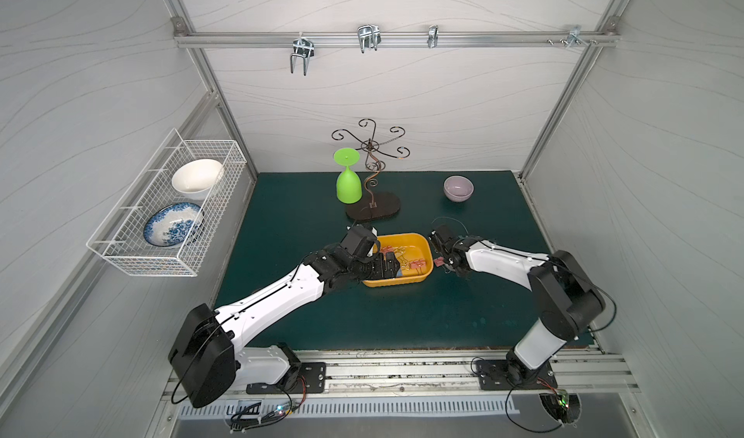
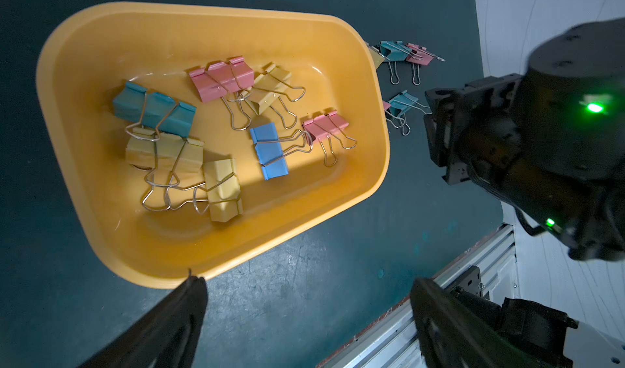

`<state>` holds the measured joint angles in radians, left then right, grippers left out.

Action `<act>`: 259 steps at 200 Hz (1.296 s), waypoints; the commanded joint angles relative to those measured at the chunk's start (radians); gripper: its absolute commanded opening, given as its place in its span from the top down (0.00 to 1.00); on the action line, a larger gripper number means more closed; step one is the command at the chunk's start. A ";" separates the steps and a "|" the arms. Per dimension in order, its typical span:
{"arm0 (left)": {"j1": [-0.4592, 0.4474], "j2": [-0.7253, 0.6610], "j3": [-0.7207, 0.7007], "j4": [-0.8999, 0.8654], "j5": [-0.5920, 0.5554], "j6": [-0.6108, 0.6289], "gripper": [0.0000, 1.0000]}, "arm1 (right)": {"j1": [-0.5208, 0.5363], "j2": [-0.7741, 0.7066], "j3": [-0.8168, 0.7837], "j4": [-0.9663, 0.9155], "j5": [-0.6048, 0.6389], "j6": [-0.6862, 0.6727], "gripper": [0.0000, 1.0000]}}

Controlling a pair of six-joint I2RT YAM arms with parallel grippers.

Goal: Take out the binder clips from the storage box
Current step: Place the binder clip at the center of the board, then pick up the binder clip from the storage box.

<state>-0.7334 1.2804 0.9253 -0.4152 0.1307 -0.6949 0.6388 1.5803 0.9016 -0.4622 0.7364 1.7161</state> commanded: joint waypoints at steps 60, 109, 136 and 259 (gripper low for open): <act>0.008 -0.024 0.044 -0.017 -0.036 0.026 0.02 | -0.097 -0.428 -0.185 0.266 -0.532 -0.815 0.46; 0.092 -0.004 0.009 0.029 0.065 0.008 0.07 | -0.127 -0.245 0.029 0.115 -1.049 -1.087 0.50; 0.125 0.041 0.020 0.049 0.132 -0.008 0.12 | -0.087 -0.108 0.114 0.099 -1.103 -1.073 0.52; 0.142 0.302 0.230 -0.042 0.089 0.013 0.31 | -0.042 0.255 0.336 0.109 -1.051 -0.810 0.63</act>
<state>-0.6037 1.5433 1.0836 -0.4221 0.2527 -0.7082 0.5892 1.7988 1.2114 -0.3477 -0.3214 0.8516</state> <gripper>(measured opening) 0.700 0.374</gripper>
